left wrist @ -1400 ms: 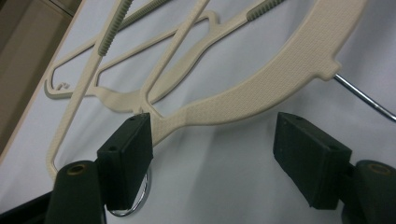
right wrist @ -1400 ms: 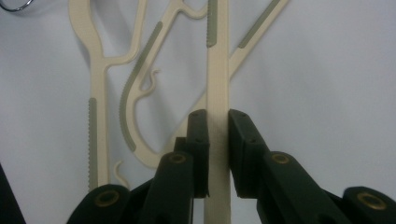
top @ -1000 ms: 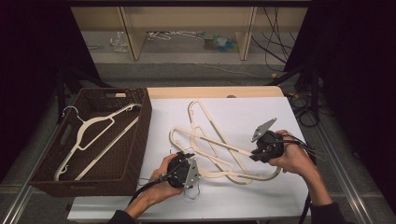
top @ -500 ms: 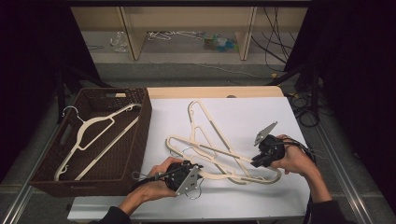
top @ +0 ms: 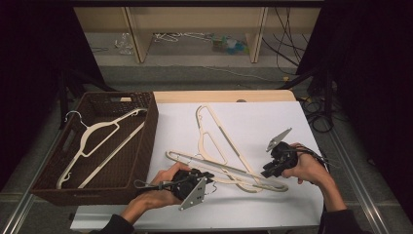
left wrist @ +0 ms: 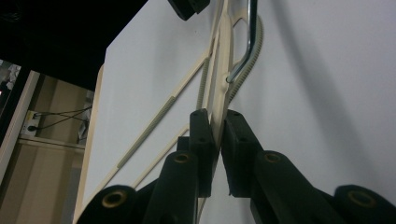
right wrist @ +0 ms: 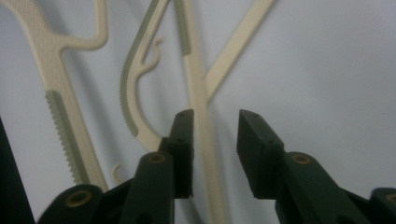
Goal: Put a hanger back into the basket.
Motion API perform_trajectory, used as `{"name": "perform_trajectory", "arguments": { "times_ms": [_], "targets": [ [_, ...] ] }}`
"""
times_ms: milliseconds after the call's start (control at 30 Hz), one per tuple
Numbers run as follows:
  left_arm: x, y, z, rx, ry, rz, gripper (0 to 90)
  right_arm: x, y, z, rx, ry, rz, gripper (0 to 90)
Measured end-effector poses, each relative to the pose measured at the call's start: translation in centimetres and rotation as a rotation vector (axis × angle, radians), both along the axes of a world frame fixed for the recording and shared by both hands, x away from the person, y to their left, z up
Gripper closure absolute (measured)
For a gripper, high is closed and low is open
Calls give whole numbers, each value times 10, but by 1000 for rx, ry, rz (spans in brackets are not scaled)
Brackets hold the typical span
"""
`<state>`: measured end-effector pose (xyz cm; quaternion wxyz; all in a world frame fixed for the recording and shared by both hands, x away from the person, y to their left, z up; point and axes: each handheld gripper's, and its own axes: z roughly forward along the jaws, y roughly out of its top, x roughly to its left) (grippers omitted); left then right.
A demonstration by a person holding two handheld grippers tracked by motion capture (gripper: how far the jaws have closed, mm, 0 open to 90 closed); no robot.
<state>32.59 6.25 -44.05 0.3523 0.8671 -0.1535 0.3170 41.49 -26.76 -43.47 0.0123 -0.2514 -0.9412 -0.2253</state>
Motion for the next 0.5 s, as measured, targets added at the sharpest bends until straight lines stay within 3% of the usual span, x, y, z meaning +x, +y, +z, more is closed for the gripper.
{"name": "perform_trajectory", "arguments": {
  "times_ms": [67,100,167,233,267,333,367,433,467,500],
  "targets": [
    [0,0,2,-6,9,7,824,-1,-2,4,8,-16,-29,637],
    [1,1,4,-14,12,13,825,0,-7,12,35,-49,-71,611],
    [0,3,12,-33,20,29,835,-1,-11,21,56,-91,-104,587],
    [0,5,21,-31,32,42,841,-1,-13,26,64,-97,-121,573],
    [-1,5,28,-55,49,58,851,-2,-16,34,91,-133,-153,535],
    [-2,6,34,-66,61,67,854,-3,-17,36,111,-155,-171,520],
    [-2,6,37,-74,72,73,856,-4,-22,47,135,-191,-204,498],
    [-3,7,42,-84,93,86,855,-5,-24,50,143,-201,-211,485],
    [-5,7,44,-89,97,93,856,-8,-28,60,196,-231,-270,457],
    [-7,7,48,-98,111,99,856,-8,-30,61,212,-246,-282,454]
  ]
}}
